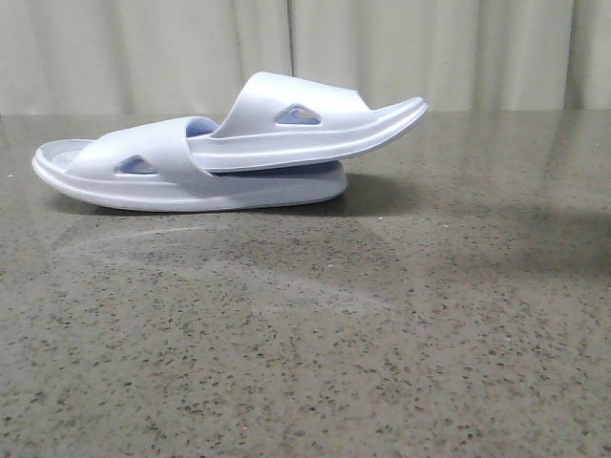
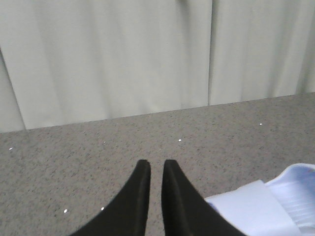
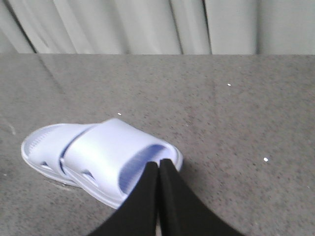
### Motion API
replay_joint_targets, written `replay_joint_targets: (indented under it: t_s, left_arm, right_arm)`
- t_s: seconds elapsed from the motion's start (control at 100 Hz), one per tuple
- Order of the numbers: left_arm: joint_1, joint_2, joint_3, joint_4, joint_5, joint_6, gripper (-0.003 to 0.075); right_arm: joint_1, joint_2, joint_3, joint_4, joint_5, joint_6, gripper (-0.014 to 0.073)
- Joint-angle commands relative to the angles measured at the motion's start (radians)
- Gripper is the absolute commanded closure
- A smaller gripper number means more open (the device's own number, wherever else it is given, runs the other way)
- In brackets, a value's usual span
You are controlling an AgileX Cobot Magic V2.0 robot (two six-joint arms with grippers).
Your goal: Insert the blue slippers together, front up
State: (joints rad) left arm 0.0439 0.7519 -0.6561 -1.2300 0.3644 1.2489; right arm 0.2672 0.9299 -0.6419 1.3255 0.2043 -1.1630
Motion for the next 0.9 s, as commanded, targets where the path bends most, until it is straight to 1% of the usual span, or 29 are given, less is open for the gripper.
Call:
replay_joint_targets:
  t_s: [0.0,0.06,0.17,0.23,0.27,0.33,0.37,0.44,0.59,0.89]
  left_arm:
    - [-0.008,-0.079,0.063,-0.128,-0.061,0.087,0.0705]
    - [-0.008,-0.134,0.140,-0.166,-0.062,0.121,0.0705]
    - [-0.008,-0.207,0.261,-0.191,-0.050,0.126,0.0705]
    - [-0.008,-0.236,0.314,-0.213,-0.023,0.167,0.0705]
    - [-0.010,-0.248,0.346,-0.253,-0.013,0.202,0.0705]
    - [-0.020,-0.255,0.356,-0.382,-0.006,0.317,0.0705]
    - [-0.025,-0.255,0.356,-0.411,0.001,0.357,0.0705]
    - [-0.025,-0.255,0.356,-0.422,0.007,0.357,0.0705]
    - [-0.025,-0.255,0.356,-0.461,0.008,0.351,0.0705]
    - [-0.025,-0.255,0.356,-0.469,0.008,0.351,0.0705]
  right_arm:
    - [0.059,-0.067,0.069,0.000,-0.168,-0.014,0.0671]
    - [0.088,-0.108,0.141,0.000,-0.225,-0.014,0.0671]
    - [0.134,-0.182,0.264,0.017,-0.310,-0.014,0.0671]
    - [0.150,-0.213,0.310,0.030,-0.343,-0.014,0.0671]
    - [0.155,-0.233,0.329,0.030,-0.355,-0.014,0.0671]
    - [0.158,-0.260,0.353,0.030,-0.366,-0.014,0.0671]
    - [0.158,-0.271,0.364,0.030,-0.366,-0.014,0.0672]
    - [0.158,-0.278,0.371,0.034,-0.366,-0.014,0.0672]
    - [0.158,-0.276,0.371,0.103,-0.321,-0.014,0.0672]
    - [0.158,-0.276,0.371,0.103,-0.314,-0.014,0.0672]
